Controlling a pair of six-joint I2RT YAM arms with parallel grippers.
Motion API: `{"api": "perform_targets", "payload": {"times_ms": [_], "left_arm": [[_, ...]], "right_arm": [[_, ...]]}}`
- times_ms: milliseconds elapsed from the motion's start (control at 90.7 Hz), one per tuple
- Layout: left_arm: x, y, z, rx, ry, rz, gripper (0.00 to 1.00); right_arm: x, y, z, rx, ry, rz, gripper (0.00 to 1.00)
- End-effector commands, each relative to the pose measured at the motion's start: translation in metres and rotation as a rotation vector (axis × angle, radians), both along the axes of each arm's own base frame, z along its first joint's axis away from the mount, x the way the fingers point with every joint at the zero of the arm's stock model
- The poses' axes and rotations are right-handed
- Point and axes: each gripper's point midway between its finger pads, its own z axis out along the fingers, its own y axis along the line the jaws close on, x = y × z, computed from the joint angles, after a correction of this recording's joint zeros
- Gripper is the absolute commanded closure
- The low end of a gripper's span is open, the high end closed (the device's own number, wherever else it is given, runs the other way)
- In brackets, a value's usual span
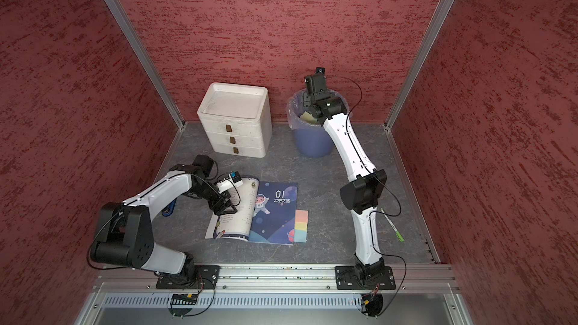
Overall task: Peel off the used sticky note
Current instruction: Place the note in the trash bin, then turn the page of the book at the center of the board.
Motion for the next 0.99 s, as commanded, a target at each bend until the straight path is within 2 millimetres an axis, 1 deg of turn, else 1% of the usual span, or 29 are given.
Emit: {"api": "perform_targets", "payload": {"times_ms": [0,11,22,55,99,110,121,132,143,154,187,209,231,298,331,342,364,397,419,452,474,496,540,595,639,705,771,904,981], "left_arm": [[0.005,0.007,-0.008,0.029,-0.023,-0.006,0.13],[0.004,0.007,-0.01,0.033,-0.021,-0.005,0.13],[0.005,0.008,-0.011,0.037,-0.021,-0.004,0.14],[0.006,0.01,-0.014,0.047,-0.023,0.0,0.16],[0.007,0.014,-0.02,0.065,-0.02,0.003,0.19],[0.007,0.014,-0.021,0.069,-0.021,0.002,0.2],[0.007,0.015,-0.022,0.074,-0.02,0.002,0.21],[0.007,0.015,-0.023,0.077,-0.022,0.003,0.21],[0.007,0.016,-0.025,0.082,-0.021,0.003,0.22],[0.008,0.017,-0.026,0.086,-0.022,0.003,0.23],[0.008,0.018,-0.03,0.093,-0.019,0.005,0.25],[0.009,0.018,-0.032,0.098,-0.019,0.005,0.27],[0.009,0.02,-0.034,0.104,-0.016,0.008,0.28],[0.012,0.023,-0.042,0.13,-0.013,0.012,0.33],[0.013,0.025,-0.046,0.142,-0.013,0.016,0.35],[0.014,0.026,-0.048,0.148,-0.011,0.018,0.36],[0.015,0.027,-0.051,0.158,-0.012,0.019,0.38],[0.016,0.03,-0.054,0.173,-0.014,0.021,0.4],[0.016,0.031,-0.057,0.181,-0.009,0.022,0.41],[0.017,0.033,-0.061,0.191,-0.009,0.022,0.43],[0.017,0.033,-0.062,0.196,-0.008,0.022,0.45],[0.017,0.034,-0.064,0.2,-0.008,0.022,0.46],[0.016,0.035,-0.068,0.207,-0.002,0.02,0.49],[0.015,0.036,-0.071,0.212,0.002,0.019,0.51],[0.014,0.035,-0.073,0.215,0.007,0.016,0.51],[0.012,0.035,-0.076,0.219,0.013,0.012,0.53],[0.008,0.034,-0.078,0.225,0.017,0.003,0.55],[0.006,0.034,-0.08,0.24,0.015,-0.006,0.57],[0.005,0.033,-0.08,0.244,0.017,-0.009,0.58]], "right_arm": [[-0.033,-0.013,0.033,-0.008,-0.026,-0.04,0.15],[-0.036,-0.012,0.03,-0.009,-0.017,-0.039,0.15],[-0.04,-0.012,0.034,-0.001,-0.022,-0.037,0.15],[-0.05,-0.01,0.031,0.02,-0.006,-0.03,0.14],[-0.063,-0.005,0.016,0.056,0.032,-0.01,0.14],[-0.066,-0.003,0.019,0.078,0.022,0.0,0.14],[-0.07,-0.001,0.015,0.09,0.026,0.007,0.14],[-0.078,-0.001,0.024,0.116,0.006,0.021,0.14],[-0.084,0.0,0.021,0.13,0.009,0.03,0.14],[-0.089,0.001,0.029,0.154,-0.014,0.039,0.14],[-0.104,0.005,0.011,0.194,0.015,0.072,0.14],[-0.115,0.006,0.016,0.235,-0.004,0.09,0.14],[-0.123,0.01,-0.003,0.26,0.03,0.105,0.14],[-0.155,0.016,-0.022,0.357,0.063,0.161,0.14],[-0.169,0.02,-0.026,0.394,0.069,0.187,0.14],[-0.173,0.022,-0.037,0.396,0.09,0.191,0.14],[-0.181,0.026,-0.051,0.412,0.118,0.205,0.14],[-0.193,0.032,-0.065,0.439,0.147,0.228,0.14],[-0.2,0.035,-0.079,0.457,0.176,0.237,0.14],[-0.209,0.042,-0.089,0.493,0.201,0.26,0.14],[-0.216,0.045,-0.106,0.509,0.236,0.267,0.15],[-0.222,0.05,-0.113,0.534,0.248,0.28,0.15],[-0.235,0.056,-0.142,0.562,0.307,0.29,0.15],[-0.249,0.065,-0.168,0.592,0.358,0.305,0.15],[-0.257,0.073,-0.185,0.618,0.388,0.319,0.16],[-0.269,0.085,-0.207,0.639,0.431,0.341,0.16],[-0.277,0.091,-0.231,0.636,0.475,0.34,0.17],[-0.288,0.107,-0.263,0.673,0.546,0.367,0.19],[-0.292,0.115,-0.276,0.673,0.575,0.381,0.2]]}}
